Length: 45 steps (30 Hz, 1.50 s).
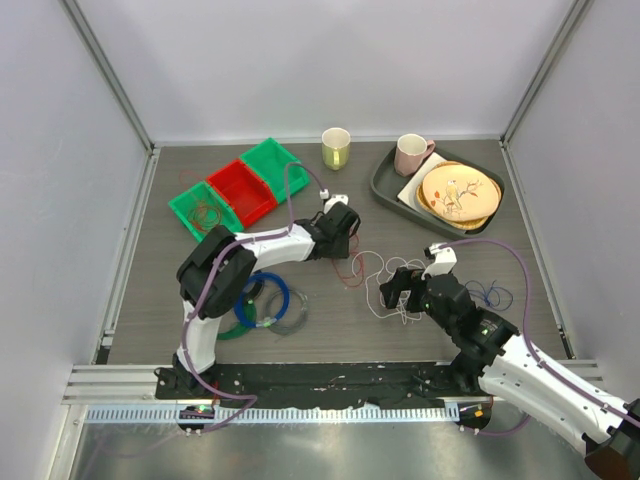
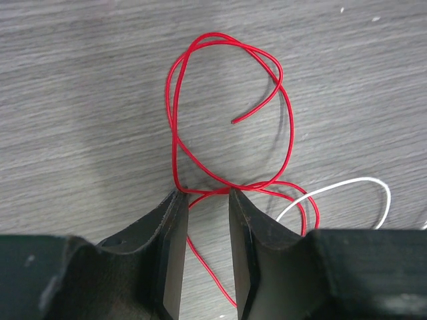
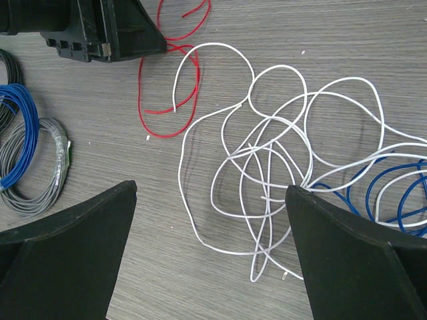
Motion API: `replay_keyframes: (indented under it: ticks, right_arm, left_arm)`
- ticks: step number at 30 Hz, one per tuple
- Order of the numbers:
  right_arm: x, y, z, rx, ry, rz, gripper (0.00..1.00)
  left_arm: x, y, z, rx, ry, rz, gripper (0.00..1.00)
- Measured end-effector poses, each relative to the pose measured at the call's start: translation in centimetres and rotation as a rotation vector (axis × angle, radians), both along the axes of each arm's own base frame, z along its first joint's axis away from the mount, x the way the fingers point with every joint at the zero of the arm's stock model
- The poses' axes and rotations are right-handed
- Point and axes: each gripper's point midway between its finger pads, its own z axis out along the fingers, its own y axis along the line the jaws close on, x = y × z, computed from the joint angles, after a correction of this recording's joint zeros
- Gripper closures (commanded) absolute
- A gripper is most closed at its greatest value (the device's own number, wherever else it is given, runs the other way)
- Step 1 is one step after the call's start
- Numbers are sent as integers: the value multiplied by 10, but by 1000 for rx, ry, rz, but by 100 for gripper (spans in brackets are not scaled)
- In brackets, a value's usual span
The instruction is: Untangle the cables
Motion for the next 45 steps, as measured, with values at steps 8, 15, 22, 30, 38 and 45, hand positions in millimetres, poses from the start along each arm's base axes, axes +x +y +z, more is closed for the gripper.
replay_keyframes:
  ticks: [8, 15, 22, 30, 38, 45]
  right_arm:
    - [0, 0, 4, 12, -12, 0, 1]
    - [0, 0, 4, 13, -13, 0, 1]
    - [0, 0, 4, 13, -13, 0, 1]
    - [0, 0, 4, 15, -15, 1, 1]
    - [-1, -1, 0, 8, -7, 0, 0]
    - [-2, 0, 0, 8, -6, 4, 1]
  left_arm:
    - [16, -9, 0, -55, -52, 58, 81]
    - [30, -11, -2, -55, -86, 119, 100]
    - [30, -6, -2, -66, -109, 148, 100]
    - [-13, 58, 16, -1, -137, 184, 100]
    - [-21, 101, 112, -68, -330, 284, 100]
    - [-31, 131, 150, -33, -402, 308, 28]
